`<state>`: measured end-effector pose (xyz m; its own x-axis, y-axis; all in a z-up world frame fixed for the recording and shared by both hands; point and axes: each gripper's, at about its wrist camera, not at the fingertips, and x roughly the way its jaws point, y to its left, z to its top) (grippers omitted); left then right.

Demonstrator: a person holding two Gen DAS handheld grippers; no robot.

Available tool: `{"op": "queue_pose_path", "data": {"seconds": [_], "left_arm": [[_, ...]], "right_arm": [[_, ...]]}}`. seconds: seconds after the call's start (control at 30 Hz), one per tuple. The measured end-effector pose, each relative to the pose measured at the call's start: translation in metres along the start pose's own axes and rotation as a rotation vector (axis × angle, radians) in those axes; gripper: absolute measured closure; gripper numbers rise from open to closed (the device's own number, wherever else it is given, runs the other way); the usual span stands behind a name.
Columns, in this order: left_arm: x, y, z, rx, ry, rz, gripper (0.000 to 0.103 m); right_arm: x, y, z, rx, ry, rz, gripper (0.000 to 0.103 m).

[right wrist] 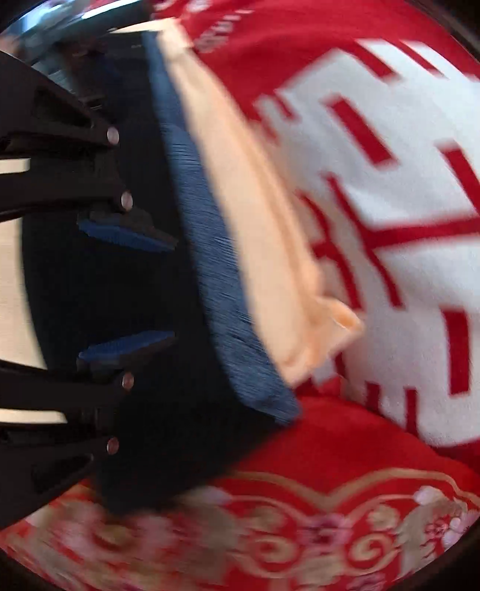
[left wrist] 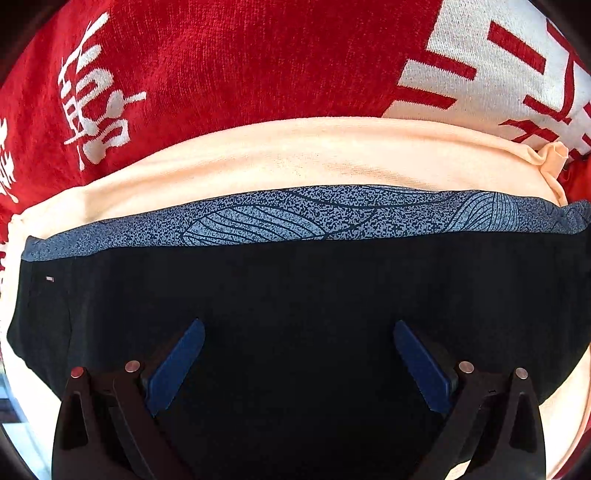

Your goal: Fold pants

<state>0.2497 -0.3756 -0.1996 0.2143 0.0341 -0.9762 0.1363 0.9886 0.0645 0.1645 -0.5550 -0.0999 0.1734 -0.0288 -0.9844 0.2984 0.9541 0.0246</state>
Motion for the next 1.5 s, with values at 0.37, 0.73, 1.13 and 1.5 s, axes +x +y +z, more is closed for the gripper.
{"op": "queue_pose_path", "data": {"seconds": [0.37,0.73,1.13,1.5], "left_arm": [[-0.002,-0.018,0.011,0.033,0.031,0.022,0.000],[-0.003,-0.026,0.014,0.048,0.025,0.033,0.000],[-0.006,-0.035,0.013,0.065,0.025,0.060,0.000],[-0.011,-0.049,0.018,0.077,0.050,0.101,0.000]], "right_arm": [[-0.022,-0.023,-0.021,0.205,0.026,0.160,0.038],[-0.035,-0.056,-0.067,0.369,0.069,0.323,0.036],[-0.022,-0.064,-0.075,0.450,0.077,0.341,0.036],[-0.021,-0.066,-0.075,0.461,0.076,0.356,0.036]]}}
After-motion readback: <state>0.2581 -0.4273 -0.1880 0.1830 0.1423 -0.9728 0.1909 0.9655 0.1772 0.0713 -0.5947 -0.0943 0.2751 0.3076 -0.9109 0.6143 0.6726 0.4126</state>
